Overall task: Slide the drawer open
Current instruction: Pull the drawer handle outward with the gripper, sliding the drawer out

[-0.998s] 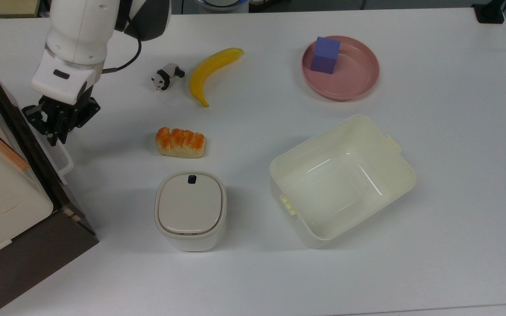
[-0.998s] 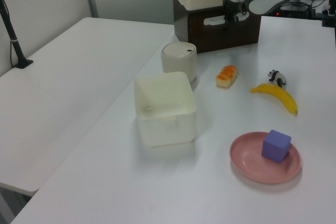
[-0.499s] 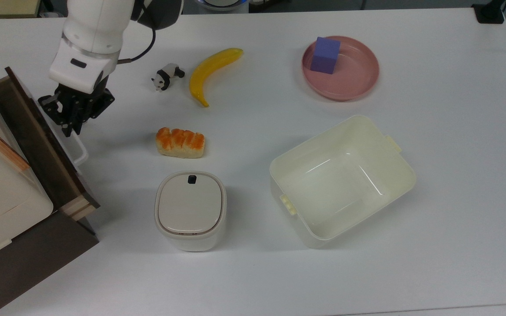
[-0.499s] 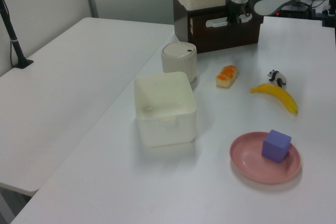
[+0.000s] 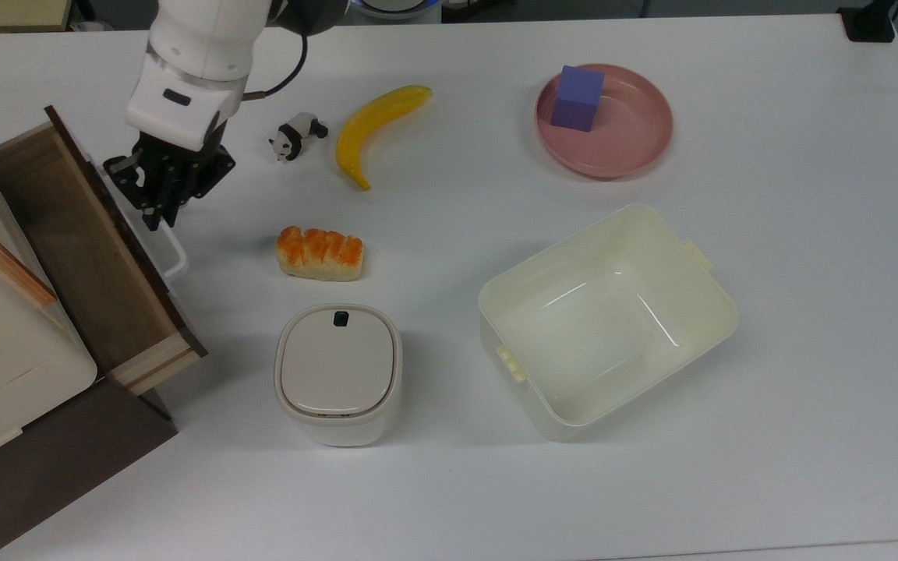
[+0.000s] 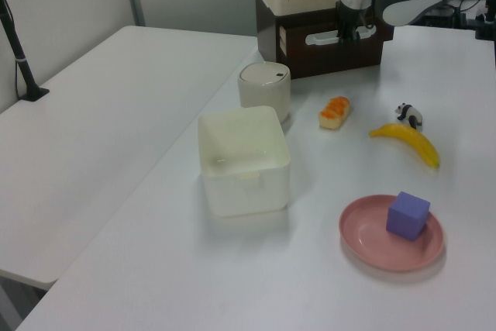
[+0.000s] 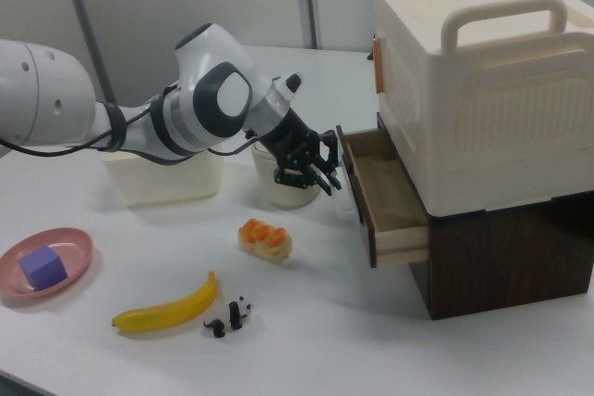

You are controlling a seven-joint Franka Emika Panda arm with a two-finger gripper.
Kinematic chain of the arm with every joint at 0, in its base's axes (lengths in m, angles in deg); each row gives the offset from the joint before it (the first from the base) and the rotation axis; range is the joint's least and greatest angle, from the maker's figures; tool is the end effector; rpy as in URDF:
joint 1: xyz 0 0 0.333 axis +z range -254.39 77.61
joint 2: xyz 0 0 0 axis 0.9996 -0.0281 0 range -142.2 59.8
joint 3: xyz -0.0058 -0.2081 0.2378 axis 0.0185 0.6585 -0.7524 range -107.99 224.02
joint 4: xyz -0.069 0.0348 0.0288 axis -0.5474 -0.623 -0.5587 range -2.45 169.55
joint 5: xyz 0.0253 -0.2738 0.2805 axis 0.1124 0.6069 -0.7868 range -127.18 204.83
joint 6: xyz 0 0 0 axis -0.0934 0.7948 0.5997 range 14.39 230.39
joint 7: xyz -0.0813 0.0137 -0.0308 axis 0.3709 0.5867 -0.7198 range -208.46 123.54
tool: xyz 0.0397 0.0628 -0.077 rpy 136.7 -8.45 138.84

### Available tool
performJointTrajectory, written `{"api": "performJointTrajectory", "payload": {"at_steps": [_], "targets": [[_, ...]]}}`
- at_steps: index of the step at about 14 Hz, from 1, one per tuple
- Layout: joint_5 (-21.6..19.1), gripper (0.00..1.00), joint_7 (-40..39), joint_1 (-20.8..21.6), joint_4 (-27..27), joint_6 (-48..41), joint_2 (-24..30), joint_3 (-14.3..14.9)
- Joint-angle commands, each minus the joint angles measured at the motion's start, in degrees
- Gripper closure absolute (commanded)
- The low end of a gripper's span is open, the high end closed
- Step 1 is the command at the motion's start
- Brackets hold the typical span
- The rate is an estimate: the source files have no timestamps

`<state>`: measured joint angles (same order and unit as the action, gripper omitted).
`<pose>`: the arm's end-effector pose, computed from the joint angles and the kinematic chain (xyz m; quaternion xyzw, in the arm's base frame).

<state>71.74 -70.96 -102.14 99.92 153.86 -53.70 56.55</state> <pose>0.6288 -0.1408 0.4401 0.9114 0.3079 0.0773 0.2620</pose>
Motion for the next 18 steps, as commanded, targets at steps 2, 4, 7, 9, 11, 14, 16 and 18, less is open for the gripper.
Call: {"api": "performJointTrajectory", "payload": {"at_steps": [2,4,7,9,11,14,16,18], "targets": [[0.74,0.99,2.22,3.56,2.79,-0.48,3.88,-0.38],[0.83,0.99,1.60,3.56,2.88,-0.48,3.88,-0.38],[2.66,1.00,-2.77,2.95,4.20,-0.39,4.06,-0.29],[2.94,1.00,-4.46,2.07,4.11,0.05,3.97,-0.03],[3.20,1.00,-4.73,1.27,4.11,0.22,3.88,-0.03],[3.29,1.00,-6.56,0.40,4.37,0.22,3.97,-0.03],[3.29,1.00,-7.10,-0.22,4.37,0.14,3.88,-0.03],[3.64,1.00,-7.36,-0.92,4.90,0.22,3.97,0.06]]}}
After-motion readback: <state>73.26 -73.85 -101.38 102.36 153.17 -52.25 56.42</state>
